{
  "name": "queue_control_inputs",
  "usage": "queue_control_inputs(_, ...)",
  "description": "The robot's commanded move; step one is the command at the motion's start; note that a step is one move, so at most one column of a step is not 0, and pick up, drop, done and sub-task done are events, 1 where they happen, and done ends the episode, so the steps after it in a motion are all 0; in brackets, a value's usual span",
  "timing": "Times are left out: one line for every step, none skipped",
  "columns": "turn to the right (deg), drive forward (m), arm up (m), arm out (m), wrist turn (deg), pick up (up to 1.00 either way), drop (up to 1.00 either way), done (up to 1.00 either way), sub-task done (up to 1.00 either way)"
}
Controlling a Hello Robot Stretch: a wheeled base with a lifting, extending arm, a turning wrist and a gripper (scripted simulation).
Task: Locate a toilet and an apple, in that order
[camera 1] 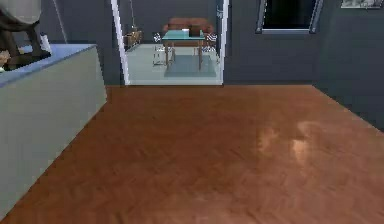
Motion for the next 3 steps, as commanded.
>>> queue_control_inputs(45.0,0.00,0.00,0.00,0.0,0.00,0.00,0.00,0.00)
queue_control_inputs(45.0,0.00,0.00,0.00,0.0,0.00,0.00,0.00,0.00)
queue_control_inputs(18.0,0.00,0.00,0.00,0.0,0.00,0.00,0.00,0.00)
